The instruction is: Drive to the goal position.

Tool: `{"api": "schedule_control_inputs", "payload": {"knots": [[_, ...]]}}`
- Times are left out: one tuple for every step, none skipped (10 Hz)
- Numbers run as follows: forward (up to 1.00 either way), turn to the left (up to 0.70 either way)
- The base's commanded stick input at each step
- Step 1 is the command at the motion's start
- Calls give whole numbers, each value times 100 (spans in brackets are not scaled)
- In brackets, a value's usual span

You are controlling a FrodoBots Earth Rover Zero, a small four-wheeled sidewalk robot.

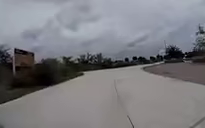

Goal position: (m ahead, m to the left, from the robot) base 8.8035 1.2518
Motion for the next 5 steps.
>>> {"api": "schedule_control_inputs", "payload": {"knots": [[85,0],[85,0],[85,0],[85,0],[85,0]]}}
